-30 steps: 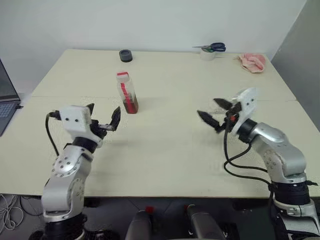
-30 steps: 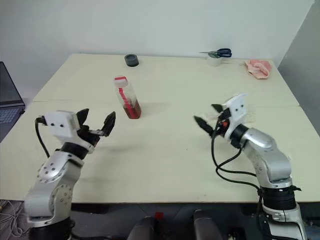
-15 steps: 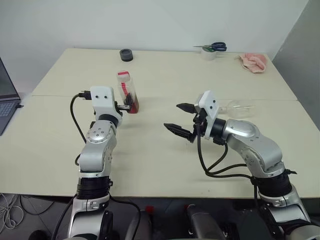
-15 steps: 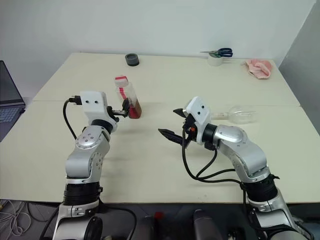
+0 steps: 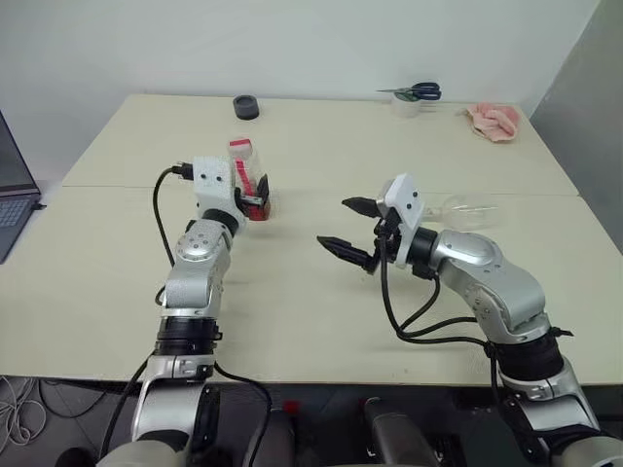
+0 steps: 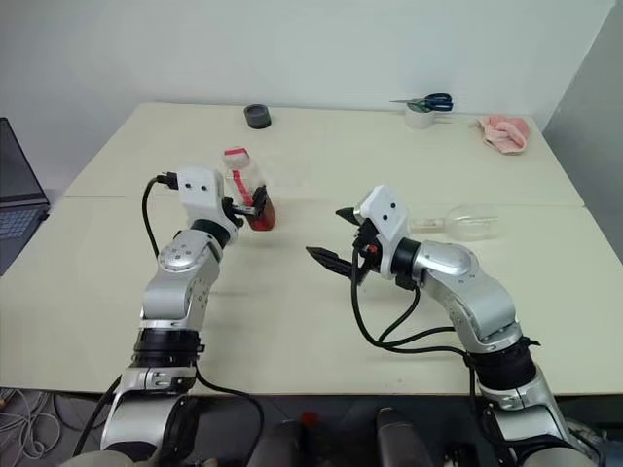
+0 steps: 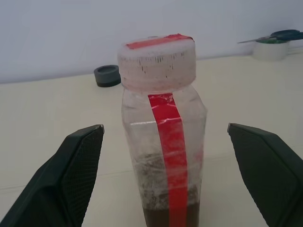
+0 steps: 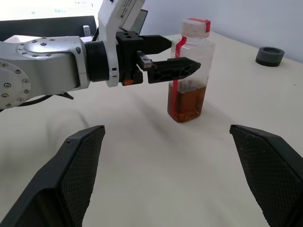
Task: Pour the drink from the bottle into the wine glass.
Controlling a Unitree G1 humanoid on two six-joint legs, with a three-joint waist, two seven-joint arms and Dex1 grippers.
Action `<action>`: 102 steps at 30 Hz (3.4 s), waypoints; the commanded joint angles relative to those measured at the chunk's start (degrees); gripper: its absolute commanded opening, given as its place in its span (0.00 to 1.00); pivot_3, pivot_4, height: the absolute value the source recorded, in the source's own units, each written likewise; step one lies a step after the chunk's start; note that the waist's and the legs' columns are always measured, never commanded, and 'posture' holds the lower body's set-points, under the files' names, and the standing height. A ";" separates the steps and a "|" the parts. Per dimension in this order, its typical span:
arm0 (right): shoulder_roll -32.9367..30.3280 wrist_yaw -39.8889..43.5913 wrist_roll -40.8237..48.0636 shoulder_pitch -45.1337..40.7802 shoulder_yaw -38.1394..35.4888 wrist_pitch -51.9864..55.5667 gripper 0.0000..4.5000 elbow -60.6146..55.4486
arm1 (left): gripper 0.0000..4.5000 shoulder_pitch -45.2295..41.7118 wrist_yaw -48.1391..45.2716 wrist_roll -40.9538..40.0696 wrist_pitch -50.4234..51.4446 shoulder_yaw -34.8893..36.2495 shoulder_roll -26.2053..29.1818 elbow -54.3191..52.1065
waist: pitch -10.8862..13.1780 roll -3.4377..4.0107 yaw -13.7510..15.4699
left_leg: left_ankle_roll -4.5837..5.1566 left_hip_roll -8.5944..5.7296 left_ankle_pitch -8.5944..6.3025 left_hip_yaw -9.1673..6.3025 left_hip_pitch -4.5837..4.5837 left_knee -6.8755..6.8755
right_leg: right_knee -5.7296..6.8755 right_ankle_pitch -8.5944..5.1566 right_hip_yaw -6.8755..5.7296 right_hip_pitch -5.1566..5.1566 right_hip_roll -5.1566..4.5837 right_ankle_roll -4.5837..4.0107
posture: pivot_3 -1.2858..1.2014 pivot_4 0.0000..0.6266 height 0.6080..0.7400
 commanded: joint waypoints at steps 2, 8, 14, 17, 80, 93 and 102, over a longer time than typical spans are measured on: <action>0.54 -0.08 -0.51 -1.96 -1.02 -1.35 1.00 -0.67 | 1.00 -3.88 -0.43 0.88 -4.79 0.59 0.86 5.27 | 0.00 0.00 0.00 | 0.00 0.00 0.00 0.01 0.00 -0.01 | -0.01 0.00 0.01 0.00 -0.01 0.00 | 0.52 0.24 1.00; 0.88 -0.16 -1.36 -2.37 -0.93 -1.65 1.00 -0.19 | 1.00 -8.13 -1.68 0.83 -10.10 0.67 0.56 14.72 | 0.00 0.00 0.00 | 0.00 0.00 0.00 0.00 -0.01 -0.01 | -0.01 0.00 -0.01 0.00 0.00 0.00 | 0.52 0.24 1.00; 0.81 -0.24 -2.10 -2.03 -0.71 -1.56 1.00 -0.20 | 0.96 -11.11 -2.37 1.31 -15.47 0.26 0.14 21.35 | 0.00 0.00 0.01 | 0.00 -0.01 0.00 -0.01 -0.02 -0.01 | -0.01 0.00 -0.02 -0.01 -0.01 0.00 | 0.52 0.24 1.00; 0.88 -0.28 -2.34 -1.82 -0.85 -1.47 1.00 -0.30 | 0.79 -11.14 -3.05 1.35 -17.15 0.00 -0.13 22.22 | 0.00 0.00 -0.01 | 0.00 -0.01 0.00 0.00 -0.02 -0.02 | -0.01 0.00 -0.01 -0.01 -0.01 0.00 | 0.52 0.24 1.00; 4.16 14.93 15.58 -22.87 -5.59 13.01 0.41 8.67 | 0.43 1.90 -32.43 -21.11 18.79 -7.87 9.98 -26.60 | 0.04 0.06 -0.14 | -0.03 0.02 0.04 -0.17 -0.44 0.00 | 0.07 0.13 -0.25 -0.41 -0.01 -0.30 | 0.52 0.24 1.00; 1.21 33.58 7.86 -28.74 -3.10 0.13 0.41 26.75 | 0.42 2.43 -32.91 -21.79 20.49 -8.09 9.44 -29.22 | 0.04 0.06 -0.34 | -0.03 0.06 0.04 -0.17 -0.40 0.00 | 0.12 0.16 -0.24 -0.41 0.02 -0.36 | 0.52 0.24 1.00; -0.91 23.92 6.49 -25.10 -6.20 4.14 0.95 15.13 | 0.42 2.23 -33.25 -20.96 19.09 -8.68 8.76 -26.67 | 0.04 0.06 -0.13 | -0.03 0.02 0.04 -0.20 -0.43 0.01 | 0.12 0.16 -0.28 -0.41 -0.06 -0.36 | 0.52 0.24 1.00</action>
